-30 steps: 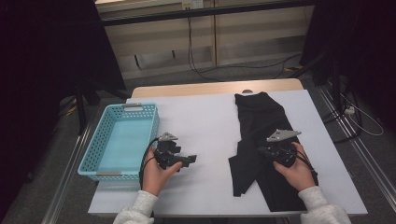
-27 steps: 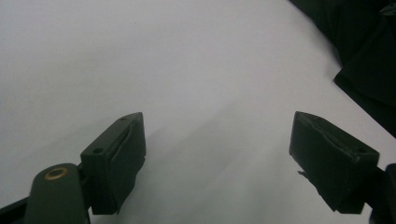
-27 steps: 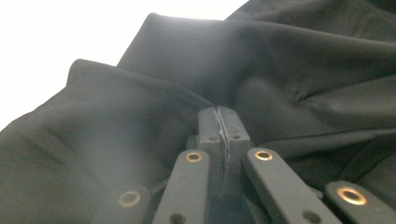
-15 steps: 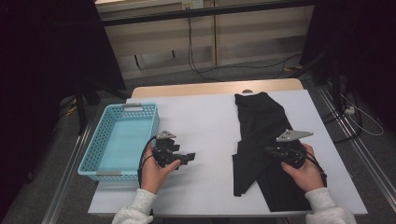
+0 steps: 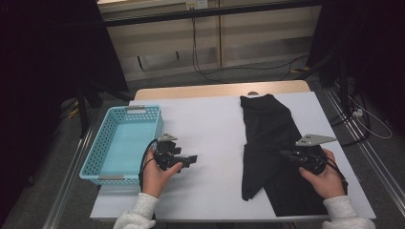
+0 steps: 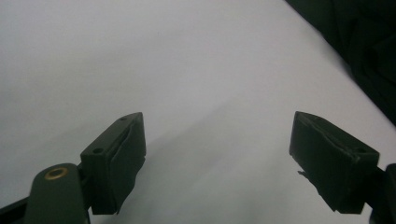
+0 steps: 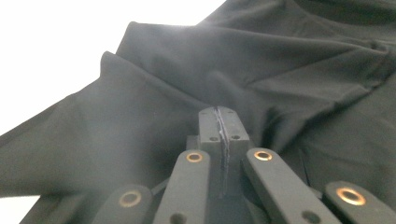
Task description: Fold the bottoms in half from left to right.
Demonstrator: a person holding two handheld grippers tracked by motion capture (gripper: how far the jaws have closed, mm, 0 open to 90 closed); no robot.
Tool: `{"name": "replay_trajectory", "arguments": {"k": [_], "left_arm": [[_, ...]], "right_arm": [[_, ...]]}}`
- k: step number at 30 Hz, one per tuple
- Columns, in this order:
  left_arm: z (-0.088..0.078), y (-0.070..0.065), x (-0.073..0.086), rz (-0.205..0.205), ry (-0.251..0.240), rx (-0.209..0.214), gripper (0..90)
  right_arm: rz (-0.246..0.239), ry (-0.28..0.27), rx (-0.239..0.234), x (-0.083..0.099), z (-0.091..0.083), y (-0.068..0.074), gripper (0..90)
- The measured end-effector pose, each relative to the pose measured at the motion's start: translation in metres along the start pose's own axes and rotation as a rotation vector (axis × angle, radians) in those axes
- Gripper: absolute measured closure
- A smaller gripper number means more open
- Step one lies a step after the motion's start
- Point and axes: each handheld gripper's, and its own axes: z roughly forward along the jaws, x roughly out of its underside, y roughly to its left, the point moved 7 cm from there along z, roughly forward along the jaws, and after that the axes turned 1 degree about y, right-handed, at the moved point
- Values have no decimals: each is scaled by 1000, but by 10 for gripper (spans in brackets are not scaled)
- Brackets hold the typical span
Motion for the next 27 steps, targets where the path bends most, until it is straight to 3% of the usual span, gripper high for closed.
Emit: {"name": "replay_trajectory", "arguments": {"k": [13,21,23,25,27], "left_arm": [[2,-3,1,7,16,13,186],[3,-4,0,6,15,15,186],[3,-5,-1,15,14,14,187],[4,-5,-1,19,14,14,187],[4,-6,-2,15,13,15,186]], "right_arm": [[47,-9,50,21,-26,-23,900],[70,9,93,42,-40,-39,900],[74,35,113,47,-40,-44,898],[88,40,131,49,-39,-47,858],[68,43,138,47,-38,-45,810]]}}
